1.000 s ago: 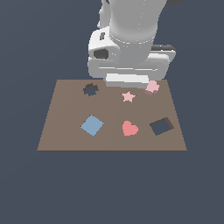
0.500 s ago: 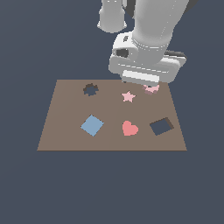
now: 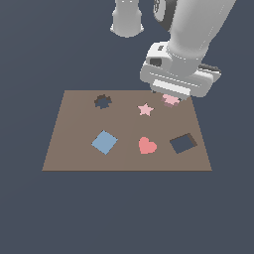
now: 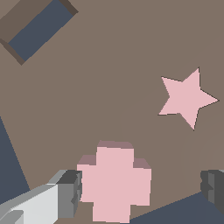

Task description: Insert a designated object into the corresponding slot on a board.

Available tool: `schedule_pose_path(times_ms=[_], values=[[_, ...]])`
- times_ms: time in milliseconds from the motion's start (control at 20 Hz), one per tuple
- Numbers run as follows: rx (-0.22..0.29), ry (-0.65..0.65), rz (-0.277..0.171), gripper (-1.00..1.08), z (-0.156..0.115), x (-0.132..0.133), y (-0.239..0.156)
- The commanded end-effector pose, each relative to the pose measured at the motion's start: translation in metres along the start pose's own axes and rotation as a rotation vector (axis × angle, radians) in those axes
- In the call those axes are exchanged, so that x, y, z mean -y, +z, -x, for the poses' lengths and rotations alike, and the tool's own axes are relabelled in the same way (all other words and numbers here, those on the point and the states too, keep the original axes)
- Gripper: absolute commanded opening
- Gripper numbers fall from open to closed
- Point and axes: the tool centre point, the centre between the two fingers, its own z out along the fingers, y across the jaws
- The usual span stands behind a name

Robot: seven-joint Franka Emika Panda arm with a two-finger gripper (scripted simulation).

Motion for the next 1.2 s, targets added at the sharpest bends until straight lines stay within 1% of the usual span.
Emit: schedule_pose_path(times_ms=[0,400,650,1100,1150], values=[[-0.003,0.025,0.0,1.0,0.005,0.007,0.005],[-0.006,0.063,0.0,1.0,0.013,0.018,0.012],[-0.005,0.061,0.0,1.0,0.013,0.018,0.014],[-0.006,0.064,0.0,1.0,0.013,0.019,0.033],[-0.006,0.064,0.0,-1.0,0.013,0.019,0.033]])
